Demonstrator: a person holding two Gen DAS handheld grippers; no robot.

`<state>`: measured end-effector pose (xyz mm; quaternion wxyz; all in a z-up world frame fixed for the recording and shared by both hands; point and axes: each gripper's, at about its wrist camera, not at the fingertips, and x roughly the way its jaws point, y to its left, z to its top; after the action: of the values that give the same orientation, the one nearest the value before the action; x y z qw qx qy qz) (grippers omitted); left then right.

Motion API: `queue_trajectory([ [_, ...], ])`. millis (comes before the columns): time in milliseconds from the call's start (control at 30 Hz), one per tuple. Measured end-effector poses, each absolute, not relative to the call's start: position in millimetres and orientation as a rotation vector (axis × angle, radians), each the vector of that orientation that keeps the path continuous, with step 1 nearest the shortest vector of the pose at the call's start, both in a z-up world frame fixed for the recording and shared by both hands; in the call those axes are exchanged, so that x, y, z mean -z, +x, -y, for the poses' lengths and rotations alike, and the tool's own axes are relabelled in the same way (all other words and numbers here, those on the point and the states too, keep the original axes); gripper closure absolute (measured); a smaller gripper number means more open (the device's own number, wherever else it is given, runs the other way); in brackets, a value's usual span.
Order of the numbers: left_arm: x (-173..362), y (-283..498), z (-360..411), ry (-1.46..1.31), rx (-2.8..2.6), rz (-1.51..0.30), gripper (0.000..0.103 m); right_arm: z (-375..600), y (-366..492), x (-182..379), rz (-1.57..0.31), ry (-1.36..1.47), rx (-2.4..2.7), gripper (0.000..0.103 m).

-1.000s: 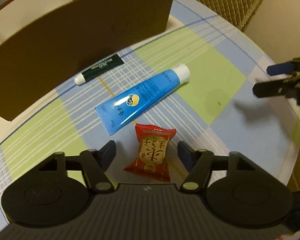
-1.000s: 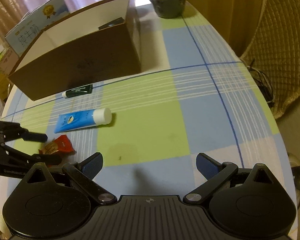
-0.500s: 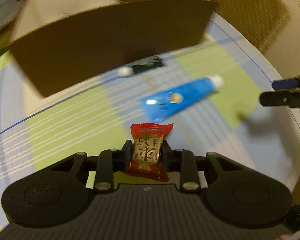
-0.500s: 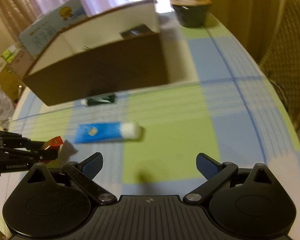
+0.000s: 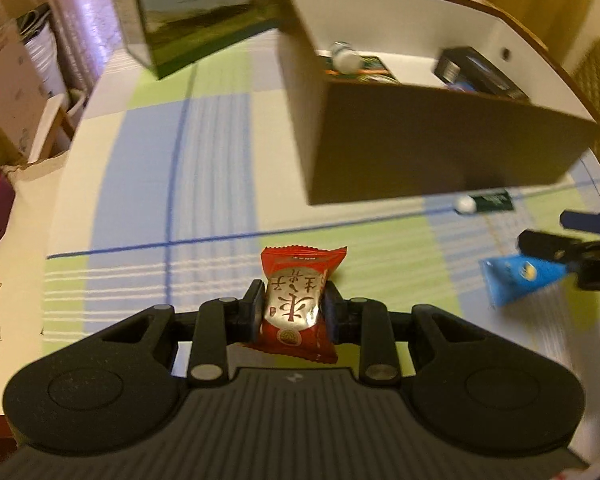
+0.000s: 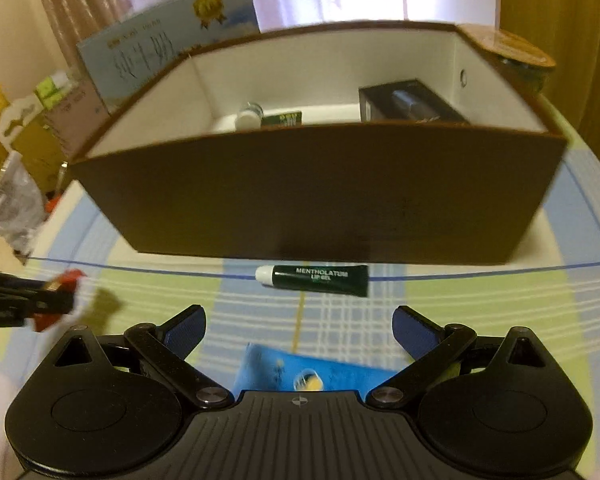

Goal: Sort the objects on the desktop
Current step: 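Grasp the green Mentholatum lip gel tube with the right tool while the left tool holds the candy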

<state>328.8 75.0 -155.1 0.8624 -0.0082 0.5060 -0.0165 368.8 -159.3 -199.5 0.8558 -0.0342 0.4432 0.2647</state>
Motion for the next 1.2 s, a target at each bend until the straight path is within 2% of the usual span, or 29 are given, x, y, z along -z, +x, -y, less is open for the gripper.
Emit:
queue_trajectory([
  [433, 174, 355, -102, -0.054, 0.031, -1.084, 0.078, 124, 398, 240, -0.894, -0.136, -0.38, 0.007],
  [533, 180, 357, -101, -0.059, 0.044, -1.092, 0.078, 119, 394, 241, -0.851, -0.171, -0.356, 0.022],
  [967, 183, 354, -90, -0.057, 0.076, -1.099, 0.078, 126, 394, 238, -0.895, -0.207, -0.409, 0.022],
  [1200, 163, 343, -85, -0.062, 0.102, -1.058, 0.078, 151, 385, 213, -0.909, -0.182, -0.505, 0.022],
])
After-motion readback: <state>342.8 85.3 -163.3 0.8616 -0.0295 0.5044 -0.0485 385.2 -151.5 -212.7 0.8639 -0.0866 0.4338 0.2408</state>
